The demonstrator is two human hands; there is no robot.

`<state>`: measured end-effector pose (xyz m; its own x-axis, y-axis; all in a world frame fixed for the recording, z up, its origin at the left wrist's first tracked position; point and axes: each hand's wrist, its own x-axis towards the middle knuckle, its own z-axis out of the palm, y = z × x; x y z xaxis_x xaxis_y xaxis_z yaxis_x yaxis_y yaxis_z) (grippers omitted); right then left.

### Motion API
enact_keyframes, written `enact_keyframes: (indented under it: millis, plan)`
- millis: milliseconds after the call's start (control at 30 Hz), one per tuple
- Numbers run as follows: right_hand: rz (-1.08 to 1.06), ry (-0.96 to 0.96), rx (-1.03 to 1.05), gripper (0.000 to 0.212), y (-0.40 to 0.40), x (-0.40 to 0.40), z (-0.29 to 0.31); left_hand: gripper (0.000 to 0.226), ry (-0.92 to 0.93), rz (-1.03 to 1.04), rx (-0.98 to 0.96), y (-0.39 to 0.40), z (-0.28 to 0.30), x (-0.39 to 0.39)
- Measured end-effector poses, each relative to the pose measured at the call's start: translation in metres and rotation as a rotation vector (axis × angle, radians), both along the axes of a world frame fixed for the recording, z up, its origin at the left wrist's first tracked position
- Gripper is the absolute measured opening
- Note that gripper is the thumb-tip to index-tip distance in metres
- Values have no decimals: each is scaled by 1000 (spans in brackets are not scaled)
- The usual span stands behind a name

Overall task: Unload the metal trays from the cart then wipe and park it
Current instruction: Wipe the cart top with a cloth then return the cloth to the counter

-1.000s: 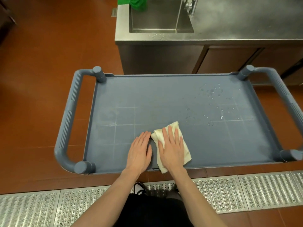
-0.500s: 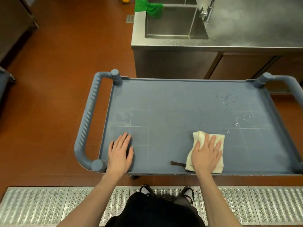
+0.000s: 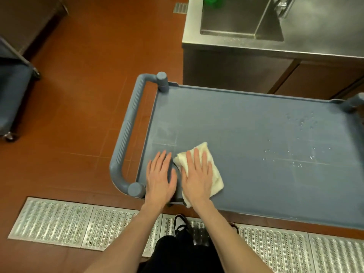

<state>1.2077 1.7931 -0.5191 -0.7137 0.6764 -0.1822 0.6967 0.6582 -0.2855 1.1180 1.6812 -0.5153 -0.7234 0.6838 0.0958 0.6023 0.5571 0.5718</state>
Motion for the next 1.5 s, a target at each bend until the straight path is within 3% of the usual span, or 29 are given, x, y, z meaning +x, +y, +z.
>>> enact_keyframes:
  millis: [100,267,367,500,733,867,1033,1500]
  plan:
    - [231,-39,9,73,-13,-27,1,56,-19,37,88,0,4,0]
    - [534,9,-16,69,-6,-27,2,55,-18,68,181,0,6,0]
    - [577,65,-79,72,-6,-17,2,55,-25,67,169,-1,5,2]
    - [488,66,-80,63,-3,-3,-3,55,-9,59,141,-2,2,-1]
    - [115,107,-51,55,32,47,-3,57,27,63,107,-2,0,-1]
    - [-46,56,-11,69,53,72,1,58,22,61,92,1,3,1]
    - [-313,78,62,71,72,99,7,59,28,53,104,0,5,2]
    - [-217,84,54,68,42,58,1,61,27,59,125,0,-3,0]
